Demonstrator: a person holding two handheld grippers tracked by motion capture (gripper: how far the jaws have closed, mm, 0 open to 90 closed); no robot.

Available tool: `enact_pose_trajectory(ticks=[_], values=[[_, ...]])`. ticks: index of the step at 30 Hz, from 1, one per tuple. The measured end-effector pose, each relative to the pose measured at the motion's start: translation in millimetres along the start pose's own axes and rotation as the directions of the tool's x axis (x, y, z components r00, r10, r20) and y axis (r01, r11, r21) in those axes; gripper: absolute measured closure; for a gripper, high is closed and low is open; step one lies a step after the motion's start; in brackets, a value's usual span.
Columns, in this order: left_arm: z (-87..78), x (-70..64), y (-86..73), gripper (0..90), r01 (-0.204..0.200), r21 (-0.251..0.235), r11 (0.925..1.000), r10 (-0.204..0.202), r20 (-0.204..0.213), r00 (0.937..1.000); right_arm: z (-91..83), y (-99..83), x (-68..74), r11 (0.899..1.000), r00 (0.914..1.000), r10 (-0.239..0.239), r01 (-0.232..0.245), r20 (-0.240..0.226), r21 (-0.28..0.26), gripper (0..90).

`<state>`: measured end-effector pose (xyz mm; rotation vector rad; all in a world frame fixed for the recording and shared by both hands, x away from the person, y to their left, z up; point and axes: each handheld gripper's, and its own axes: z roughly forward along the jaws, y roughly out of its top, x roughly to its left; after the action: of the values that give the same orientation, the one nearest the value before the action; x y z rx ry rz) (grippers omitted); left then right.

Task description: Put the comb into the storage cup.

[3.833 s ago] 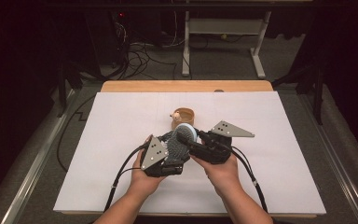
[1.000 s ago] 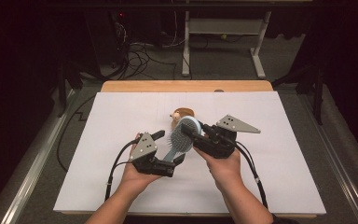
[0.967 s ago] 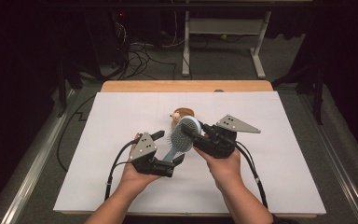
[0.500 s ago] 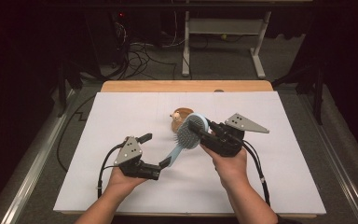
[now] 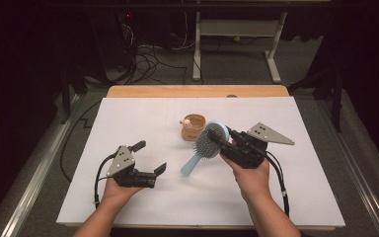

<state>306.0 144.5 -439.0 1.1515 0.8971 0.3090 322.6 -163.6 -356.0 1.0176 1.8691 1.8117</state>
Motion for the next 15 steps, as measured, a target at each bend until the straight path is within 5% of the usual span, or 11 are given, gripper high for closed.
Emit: enact_pose_trajectory(ticks=[15], values=[[-10.1, 10.7, 4.6, 1.1, 0.015, -0.035, 0.9993, -0.015, 0.003, 0.9999, -18.5, 3.3, -10.9, 0.999, 0.9986, -0.034, 0.035, 0.041, -0.011, 59.8]])
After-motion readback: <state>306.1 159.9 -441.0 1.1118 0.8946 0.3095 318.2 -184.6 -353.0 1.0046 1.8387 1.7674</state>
